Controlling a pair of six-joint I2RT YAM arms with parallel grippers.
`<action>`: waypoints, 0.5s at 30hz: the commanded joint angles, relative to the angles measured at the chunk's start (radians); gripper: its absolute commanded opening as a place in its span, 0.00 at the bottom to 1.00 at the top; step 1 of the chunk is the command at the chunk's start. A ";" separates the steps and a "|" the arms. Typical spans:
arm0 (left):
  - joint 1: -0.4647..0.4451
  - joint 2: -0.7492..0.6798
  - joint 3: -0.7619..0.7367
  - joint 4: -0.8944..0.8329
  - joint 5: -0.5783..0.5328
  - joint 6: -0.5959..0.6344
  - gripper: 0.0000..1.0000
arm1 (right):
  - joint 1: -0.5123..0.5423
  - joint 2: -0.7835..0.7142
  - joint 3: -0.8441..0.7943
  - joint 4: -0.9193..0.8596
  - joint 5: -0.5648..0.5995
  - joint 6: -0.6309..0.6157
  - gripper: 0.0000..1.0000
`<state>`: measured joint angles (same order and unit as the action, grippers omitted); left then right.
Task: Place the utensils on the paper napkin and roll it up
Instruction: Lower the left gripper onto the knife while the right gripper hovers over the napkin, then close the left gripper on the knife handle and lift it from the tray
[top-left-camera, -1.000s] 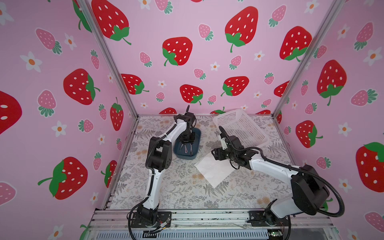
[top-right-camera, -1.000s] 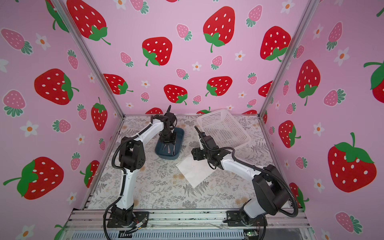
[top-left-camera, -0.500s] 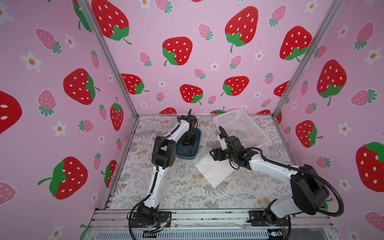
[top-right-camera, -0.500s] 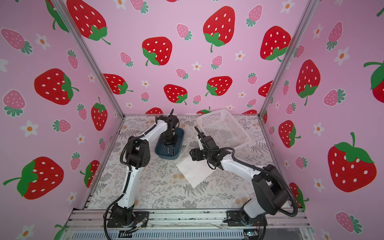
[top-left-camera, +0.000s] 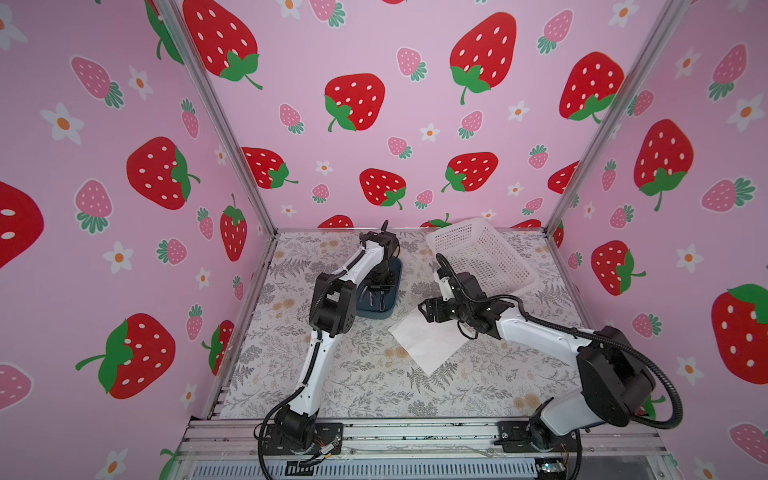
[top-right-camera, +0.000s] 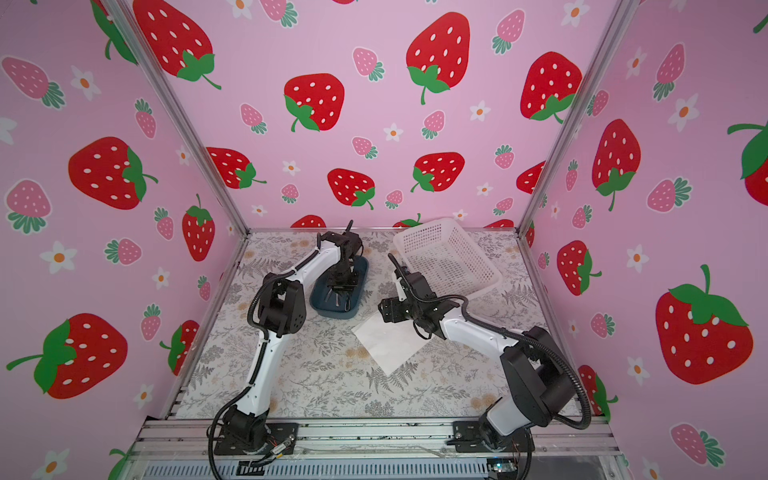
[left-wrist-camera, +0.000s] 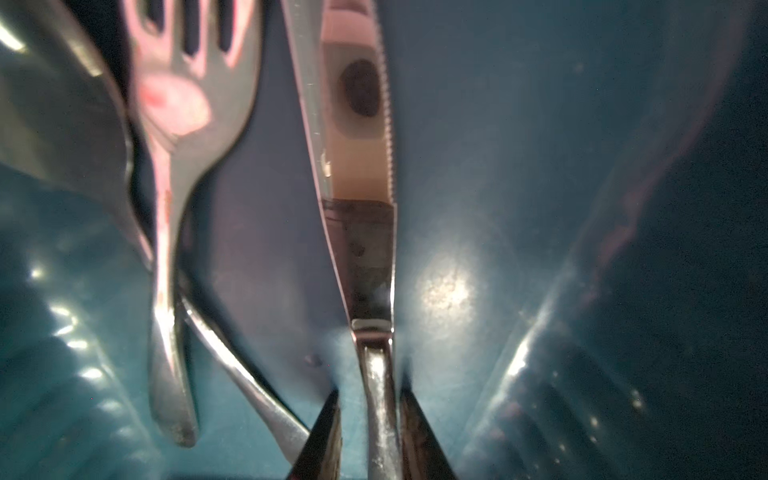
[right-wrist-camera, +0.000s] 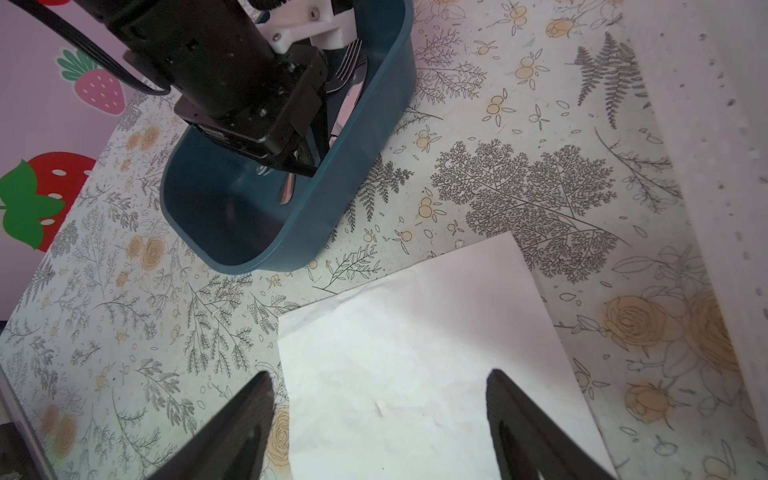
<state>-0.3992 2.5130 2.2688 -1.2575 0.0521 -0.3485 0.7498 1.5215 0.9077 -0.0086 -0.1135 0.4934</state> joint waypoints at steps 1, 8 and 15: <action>-0.003 0.040 0.018 -0.043 -0.009 -0.007 0.25 | -0.003 0.017 -0.005 -0.005 0.007 -0.003 0.82; -0.005 0.026 -0.031 -0.034 0.002 0.006 0.22 | -0.001 0.020 0.003 -0.014 0.006 -0.006 0.82; -0.005 0.026 -0.061 -0.012 0.009 0.009 0.19 | -0.001 0.040 0.008 -0.014 -0.014 0.002 0.84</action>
<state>-0.3992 2.5095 2.2482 -1.2549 0.0566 -0.3439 0.7498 1.5433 0.9077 -0.0101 -0.1154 0.4934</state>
